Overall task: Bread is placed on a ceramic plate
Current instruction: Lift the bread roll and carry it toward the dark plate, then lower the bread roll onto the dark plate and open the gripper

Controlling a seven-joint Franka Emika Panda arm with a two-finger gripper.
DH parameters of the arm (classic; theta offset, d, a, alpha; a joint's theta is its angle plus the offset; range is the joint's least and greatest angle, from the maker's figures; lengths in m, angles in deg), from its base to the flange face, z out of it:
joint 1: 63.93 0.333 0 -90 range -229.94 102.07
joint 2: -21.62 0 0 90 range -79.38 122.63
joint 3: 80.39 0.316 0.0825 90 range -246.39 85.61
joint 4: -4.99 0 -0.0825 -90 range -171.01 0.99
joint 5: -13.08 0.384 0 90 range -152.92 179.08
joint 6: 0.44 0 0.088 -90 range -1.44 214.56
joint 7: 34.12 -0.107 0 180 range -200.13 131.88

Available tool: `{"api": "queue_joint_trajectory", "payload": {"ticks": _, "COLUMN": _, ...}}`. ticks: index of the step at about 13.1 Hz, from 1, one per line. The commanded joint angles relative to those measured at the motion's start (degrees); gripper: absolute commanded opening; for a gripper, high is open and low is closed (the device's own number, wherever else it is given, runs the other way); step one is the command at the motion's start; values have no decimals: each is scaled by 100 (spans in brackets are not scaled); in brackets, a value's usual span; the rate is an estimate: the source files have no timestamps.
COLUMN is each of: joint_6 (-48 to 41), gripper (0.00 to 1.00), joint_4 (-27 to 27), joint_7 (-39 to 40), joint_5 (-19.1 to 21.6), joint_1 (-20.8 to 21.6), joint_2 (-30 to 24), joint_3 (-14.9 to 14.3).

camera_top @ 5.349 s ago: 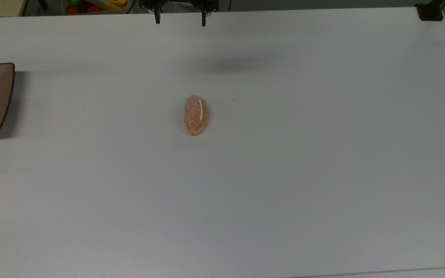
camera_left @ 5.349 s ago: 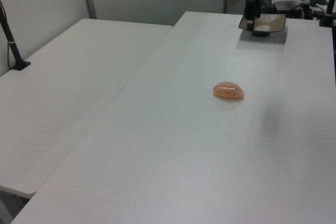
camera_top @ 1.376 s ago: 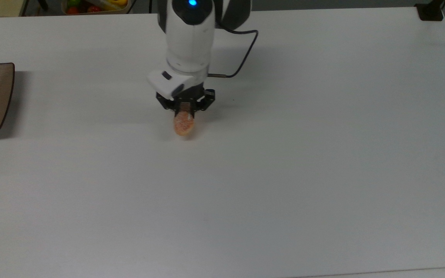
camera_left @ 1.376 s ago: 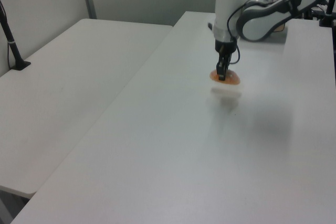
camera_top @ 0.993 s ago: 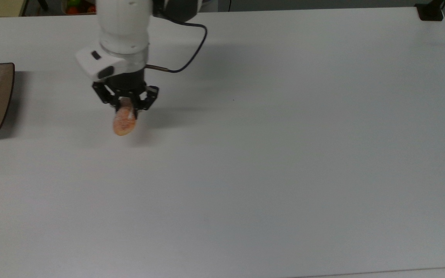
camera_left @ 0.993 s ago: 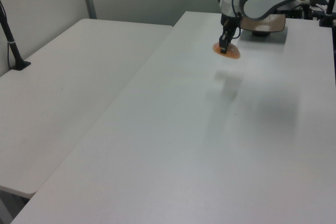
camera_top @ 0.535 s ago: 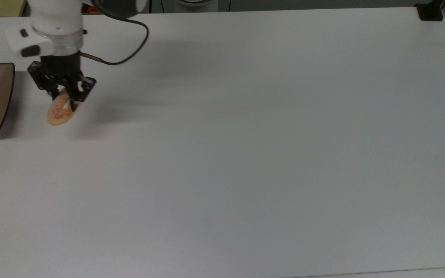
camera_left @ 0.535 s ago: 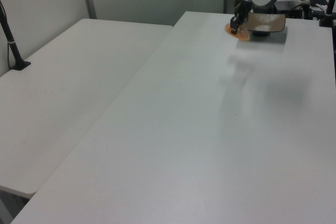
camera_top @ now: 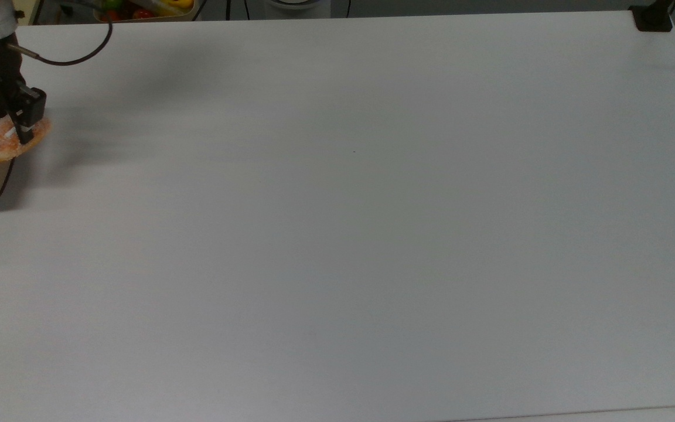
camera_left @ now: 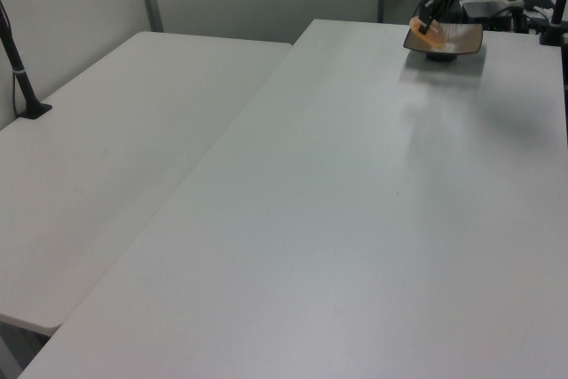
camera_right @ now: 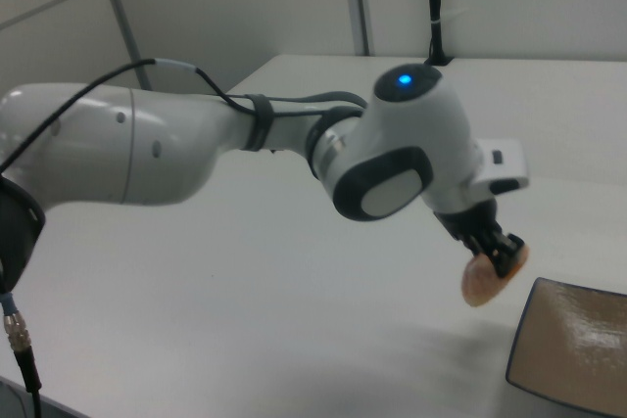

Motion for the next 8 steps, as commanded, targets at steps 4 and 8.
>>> {"api": "queue_joint_trajectory", "payload": {"ticks": 4, "joint_6": 653, "gripper": 39, "joint_4": 320, "joint_7": 144, "joint_5": 1070, "joint_1": -403, "joint_2": 587, "joint_3": 19}}
{"api": "queue_joint_trajectory", "payload": {"ticks": 8, "joint_6": 1004, "gripper": 40, "joint_4": 312, "joint_7": 144, "joint_5": 1325, "joint_1": -517, "joint_2": 771, "joint_3": 19}}
